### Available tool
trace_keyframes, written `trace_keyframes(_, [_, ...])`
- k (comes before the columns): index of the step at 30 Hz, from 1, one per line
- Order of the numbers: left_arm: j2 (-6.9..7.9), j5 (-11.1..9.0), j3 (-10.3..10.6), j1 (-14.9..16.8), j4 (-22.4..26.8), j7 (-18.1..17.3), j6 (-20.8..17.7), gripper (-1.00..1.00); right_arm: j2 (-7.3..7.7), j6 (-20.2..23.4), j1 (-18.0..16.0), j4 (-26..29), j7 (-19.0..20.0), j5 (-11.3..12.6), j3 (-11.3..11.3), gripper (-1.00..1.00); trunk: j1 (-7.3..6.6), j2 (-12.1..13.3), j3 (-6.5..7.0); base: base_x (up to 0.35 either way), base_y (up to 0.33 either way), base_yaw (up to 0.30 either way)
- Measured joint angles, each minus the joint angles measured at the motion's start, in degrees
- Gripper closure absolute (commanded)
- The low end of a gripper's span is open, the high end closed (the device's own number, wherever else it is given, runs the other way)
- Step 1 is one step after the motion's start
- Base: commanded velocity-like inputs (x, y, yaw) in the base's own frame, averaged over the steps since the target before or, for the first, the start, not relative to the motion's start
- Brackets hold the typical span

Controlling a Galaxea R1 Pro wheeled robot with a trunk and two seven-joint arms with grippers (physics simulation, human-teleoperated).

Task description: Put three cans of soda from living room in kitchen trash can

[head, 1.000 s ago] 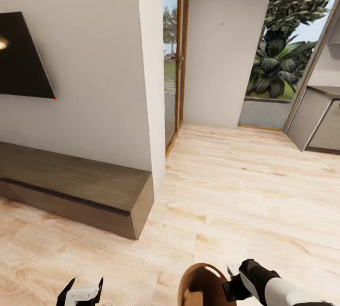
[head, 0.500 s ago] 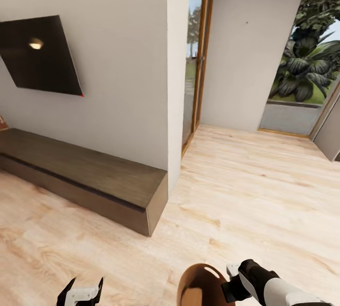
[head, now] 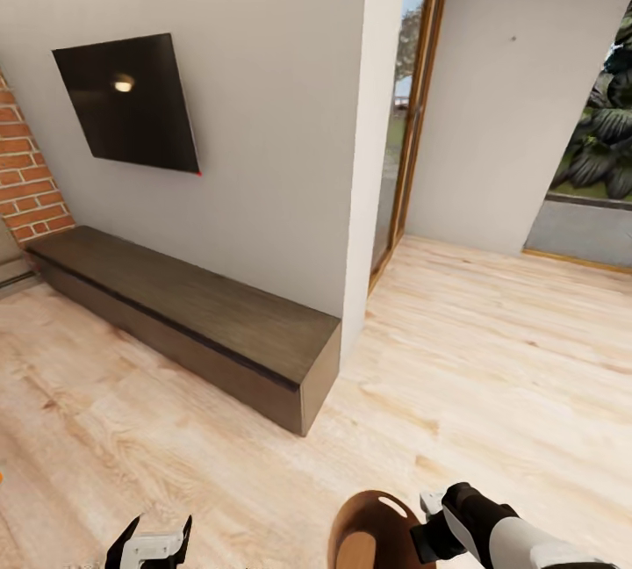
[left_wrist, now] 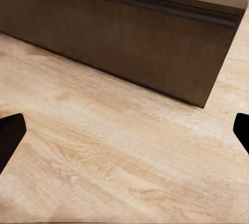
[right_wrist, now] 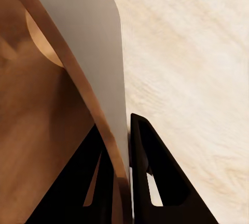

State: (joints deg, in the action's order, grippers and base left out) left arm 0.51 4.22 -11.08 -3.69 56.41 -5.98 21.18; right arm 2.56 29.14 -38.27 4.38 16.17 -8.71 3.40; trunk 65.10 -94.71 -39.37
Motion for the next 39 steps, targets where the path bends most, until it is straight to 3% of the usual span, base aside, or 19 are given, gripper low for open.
trace_keyframes(12, [0.02,0.0,0.0,0.0,0.0,0.0,-0.1,-1.00,0.00,0.0,0.0,0.0,0.0,0.0,0.1,1.00,0.00,0.0,0.00,0.000,0.087,0.257])
trace_keyframes(39, [0.02,0.0,0.0,0.0,0.0,-0.1,-0.2,-1.00,0.00,0.0,0.0,-0.1,0.0,0.0,0.0,1.00,0.00,0.0,0.00,0.000,0.312,0.257])
